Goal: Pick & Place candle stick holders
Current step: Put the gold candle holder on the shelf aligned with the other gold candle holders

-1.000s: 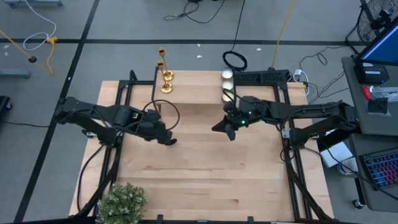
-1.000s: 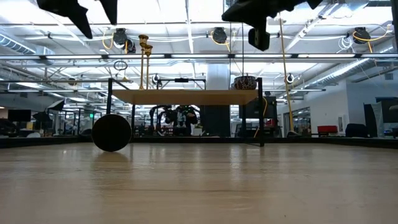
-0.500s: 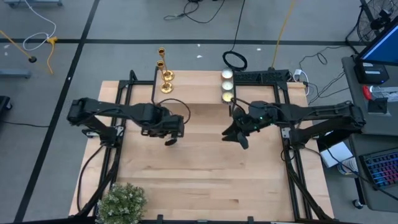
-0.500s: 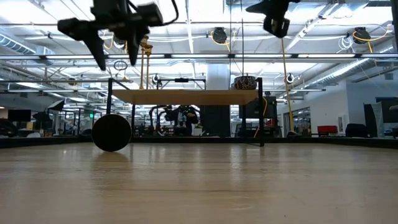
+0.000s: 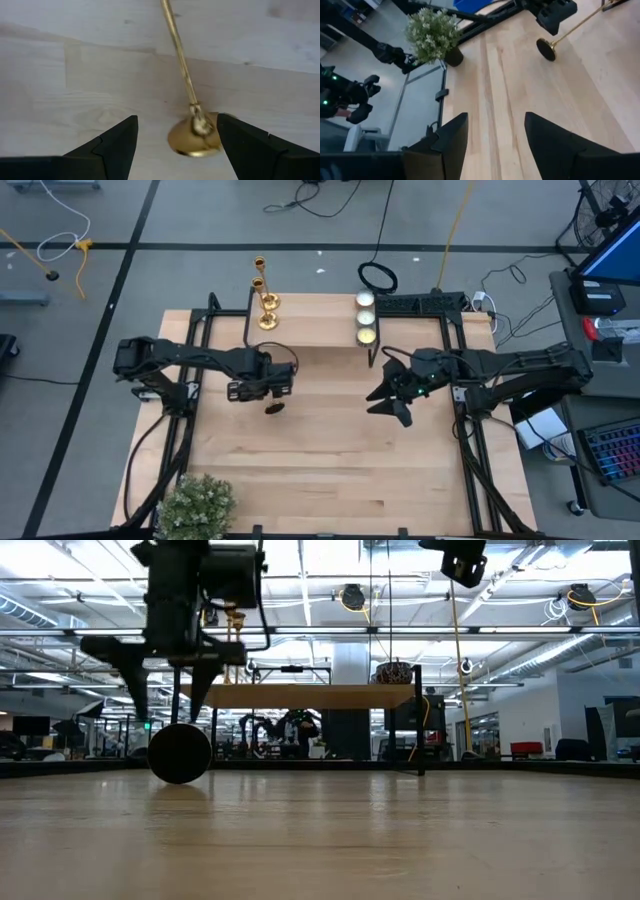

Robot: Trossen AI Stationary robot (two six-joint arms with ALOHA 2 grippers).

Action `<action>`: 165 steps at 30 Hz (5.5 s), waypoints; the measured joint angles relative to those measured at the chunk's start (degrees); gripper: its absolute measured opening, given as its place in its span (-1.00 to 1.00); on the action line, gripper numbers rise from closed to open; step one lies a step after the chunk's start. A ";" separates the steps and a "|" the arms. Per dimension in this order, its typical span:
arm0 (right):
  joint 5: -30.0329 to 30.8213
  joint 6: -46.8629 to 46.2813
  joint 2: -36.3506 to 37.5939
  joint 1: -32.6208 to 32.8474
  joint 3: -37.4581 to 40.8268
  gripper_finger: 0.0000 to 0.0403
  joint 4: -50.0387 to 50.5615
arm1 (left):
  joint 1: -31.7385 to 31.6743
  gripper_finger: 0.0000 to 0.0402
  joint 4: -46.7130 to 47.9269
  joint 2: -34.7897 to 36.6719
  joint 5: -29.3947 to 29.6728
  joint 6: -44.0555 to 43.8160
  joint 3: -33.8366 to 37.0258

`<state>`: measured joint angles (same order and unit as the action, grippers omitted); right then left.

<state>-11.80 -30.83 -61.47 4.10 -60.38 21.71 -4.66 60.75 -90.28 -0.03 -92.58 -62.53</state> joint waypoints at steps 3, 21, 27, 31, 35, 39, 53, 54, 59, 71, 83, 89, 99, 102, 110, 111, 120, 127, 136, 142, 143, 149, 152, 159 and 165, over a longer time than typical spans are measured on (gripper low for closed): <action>0.03 0.02 -0.04 0.57 0.00 -0.04 0.90 | 0.95 0.36 -3.95 0.02 1.74 0.35 2.14; 1.26 -0.37 -0.02 0.90 0.00 -0.02 3.46 | -4.10 0.36 -12.33 0.11 10.85 1.90 8.03; 1.25 -0.38 -0.02 0.90 0.00 -0.03 3.52 | -8.41 0.36 -12.92 0.11 12.12 5.48 8.03; 1.25 -0.39 -0.02 0.90 0.00 -0.03 4.33 | -11.25 0.36 -12.93 0.11 11.18 7.84 8.03; 1.24 -0.39 -0.02 0.90 0.00 -0.05 4.78 | -12.85 0.36 -12.67 0.13 10.17 9.38 8.01; 1.24 -0.30 -0.03 0.90 0.00 -0.06 4.91 | -13.55 0.27 -12.68 0.22 9.91 9.95 7.98; 1.24 0.02 -0.02 0.90 0.00 -0.08 4.91 | -8.78 -0.27 -14.07 0.00 12.22 8.91 8.07; 1.24 0.03 -0.03 0.90 0.00 -0.08 4.92 | -8.08 -0.27 -14.16 0.00 12.82 8.90 8.07; 1.23 -0.17 -0.02 0.90 0.00 -0.08 4.92 | -5.12 -0.14 -12.43 0.00 13.83 4.68 8.07; 1.24 -1.05 -0.04 0.90 0.02 -0.09 4.70 | -0.64 0.36 -12.01 -0.52 12.72 -0.17 8.07; 1.19 -1.49 -0.03 0.90 0.02 -0.09 4.73 | 1.51 0.12 -13.86 -2.60 11.95 -2.04 8.05; 1.21 -1.75 -0.02 0.90 0.02 -0.09 4.73 | 3.51 0.06 -19.51 -7.67 9.40 -2.73 8.03; 1.21 -2.56 -0.04 1.71 0.02 -0.09 4.92 | 4.93 0.05 -20.23 -8.31 9.22 -3.97 8.00; 1.26 -2.56 -0.04 1.68 0.02 -0.09 4.84 | 4.96 0.05 -19.48 -7.43 8.80 -3.64 8.05; 1.24 -2.54 -0.07 1.71 0.02 -0.09 4.83 | 4.96 0.05 -15.77 -3.62 9.20 -3.33 8.07; 1.24 -2.54 -0.06 1.71 0.02 -0.09 4.83 | 4.96 0.05 -15.64 -3.34 9.20 -3.33 8.07; 1.24 -2.03 -0.07 1.68 0.02 -0.09 4.68 | 5.03 -0.23 -14.78 -2.37 8.52 -3.57 8.06; 1.24 -1.55 -0.07 1.68 0.02 -0.09 4.68 | 5.03 -0.72 -15.67 -2.32 9.09 -1.65 8.05; 1.26 -1.49 -0.07 1.68 0.02 -0.09 4.68 | 4.74 -0.96 -18.22 -2.16 9.64 -0.11 7.92; 1.24 -1.64 -0.07 1.68 0.02 -0.09 4.70 | 6.47 -0.97 -18.18 -2.16 9.67 -0.82 7.92; 1.24 -1.64 -0.07 1.68 0.02 -0.09 4.70 | 6.80 -0.97 -18.22 -2.16 9.55 -0.96 7.92; 1.24 -1.57 -0.07 1.68 0.02 -0.09 4.70 | 7.69 -0.98 -18.20 -2.16 10.29 -1.60 7.94; 1.24 -1.55 -0.07 1.68 0.02 -0.09 4.70 | 7.13 -0.91 -18.20 -2.19 10.04 -0.02 7.96; 1.24 -1.51 -0.07 1.68 0.02 -0.09 4.71 | 5.15 -0.47 -18.90 -2.36 8.78 2.10 8.14; 1.21 -1.51 -0.07 1.68 0.02 -0.09 4.97 | 3.68 -0.21 -18.94 -2.36 8.86 3.05 8.12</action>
<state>-10.59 -32.34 -61.54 5.78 -60.36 26.68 -0.99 41.80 -92.64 8.83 -89.53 -54.41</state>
